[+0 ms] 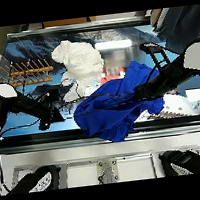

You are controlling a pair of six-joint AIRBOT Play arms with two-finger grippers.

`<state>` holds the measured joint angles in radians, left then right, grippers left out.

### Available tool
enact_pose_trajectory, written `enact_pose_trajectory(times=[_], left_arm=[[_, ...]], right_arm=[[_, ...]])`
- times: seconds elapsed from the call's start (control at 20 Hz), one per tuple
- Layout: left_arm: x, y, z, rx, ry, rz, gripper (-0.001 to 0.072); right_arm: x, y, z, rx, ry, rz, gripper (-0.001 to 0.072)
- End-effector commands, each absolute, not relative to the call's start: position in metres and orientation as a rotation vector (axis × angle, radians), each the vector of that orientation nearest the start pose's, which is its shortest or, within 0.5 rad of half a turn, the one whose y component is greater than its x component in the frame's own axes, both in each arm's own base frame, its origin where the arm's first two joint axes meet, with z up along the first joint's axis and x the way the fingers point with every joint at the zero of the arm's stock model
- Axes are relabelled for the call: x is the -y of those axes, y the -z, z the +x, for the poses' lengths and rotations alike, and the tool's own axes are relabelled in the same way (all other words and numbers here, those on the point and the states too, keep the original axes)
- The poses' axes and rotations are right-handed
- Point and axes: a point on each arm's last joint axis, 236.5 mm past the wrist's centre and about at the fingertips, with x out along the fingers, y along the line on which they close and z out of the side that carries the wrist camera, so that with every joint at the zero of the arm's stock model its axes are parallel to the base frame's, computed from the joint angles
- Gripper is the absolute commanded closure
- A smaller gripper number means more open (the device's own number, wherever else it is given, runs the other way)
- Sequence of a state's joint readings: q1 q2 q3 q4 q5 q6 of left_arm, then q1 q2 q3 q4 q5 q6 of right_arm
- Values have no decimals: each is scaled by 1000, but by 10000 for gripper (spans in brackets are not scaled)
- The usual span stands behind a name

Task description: Fold the clothes and pants, and hang the long-sleeved shirts on hangers.

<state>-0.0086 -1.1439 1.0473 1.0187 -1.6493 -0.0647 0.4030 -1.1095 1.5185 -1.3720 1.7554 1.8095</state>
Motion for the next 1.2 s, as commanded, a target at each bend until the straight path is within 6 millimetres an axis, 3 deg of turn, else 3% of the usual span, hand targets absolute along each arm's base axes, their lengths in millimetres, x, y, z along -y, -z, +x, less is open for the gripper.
enact_pose_trajectory(times=[0.0, 0.4, 0.7, 0.9, 1.15], left_arm=[[141, -41, 254, -907, 1461, 698, 699], [161, -37, 251, -880, 1502, 743, 699], [175, -25, 249, -915, 1560, 645, 699], [177, -26, 249, -909, 1565, 644, 699], [178, -26, 246, -912, 1577, 646, 699]], right_arm=[[-162, -160, 254, -1403, -379, 31, 702], [-166, -164, 267, -1341, -394, 30, 703], [-164, -170, 278, -1269, -432, -48, 703], [-180, -182, 299, -1152, -485, -29, 703], [-230, -201, 290, -1061, -702, -9, 703]])
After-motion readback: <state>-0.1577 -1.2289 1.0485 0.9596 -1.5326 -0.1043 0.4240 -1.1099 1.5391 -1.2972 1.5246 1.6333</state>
